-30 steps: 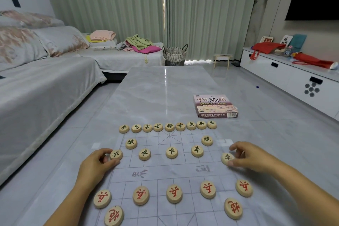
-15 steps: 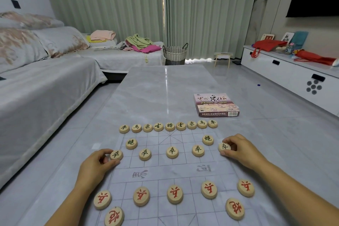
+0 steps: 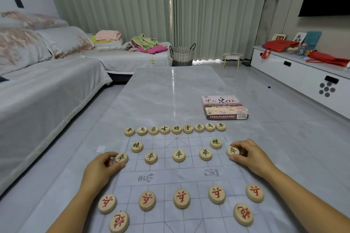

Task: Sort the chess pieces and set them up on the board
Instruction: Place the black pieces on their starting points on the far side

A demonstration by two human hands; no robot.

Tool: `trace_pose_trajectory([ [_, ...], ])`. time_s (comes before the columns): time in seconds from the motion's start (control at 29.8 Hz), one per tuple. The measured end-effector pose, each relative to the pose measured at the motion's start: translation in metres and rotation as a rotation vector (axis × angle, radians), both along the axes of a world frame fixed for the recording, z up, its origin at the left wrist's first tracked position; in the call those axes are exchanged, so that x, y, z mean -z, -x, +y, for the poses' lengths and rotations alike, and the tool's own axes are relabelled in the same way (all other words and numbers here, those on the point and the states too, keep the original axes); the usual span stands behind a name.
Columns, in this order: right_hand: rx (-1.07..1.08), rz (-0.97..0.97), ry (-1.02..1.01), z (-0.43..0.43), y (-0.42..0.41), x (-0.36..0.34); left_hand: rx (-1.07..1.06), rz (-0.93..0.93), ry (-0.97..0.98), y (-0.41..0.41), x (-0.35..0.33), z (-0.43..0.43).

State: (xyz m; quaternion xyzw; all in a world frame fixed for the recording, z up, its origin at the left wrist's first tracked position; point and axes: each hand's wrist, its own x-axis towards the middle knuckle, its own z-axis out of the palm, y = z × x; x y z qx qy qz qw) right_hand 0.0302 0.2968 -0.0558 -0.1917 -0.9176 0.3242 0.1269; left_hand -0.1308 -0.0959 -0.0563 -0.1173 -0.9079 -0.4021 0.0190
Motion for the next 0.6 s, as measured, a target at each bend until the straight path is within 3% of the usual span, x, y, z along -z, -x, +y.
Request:
trace_pose_trajectory([
  [0.6,-0.005,0.028,-0.016,-0.0004,-0.0013,0.0034,-0.001,0.013,0.013,0.0016,0.0023,-0.0008],
])
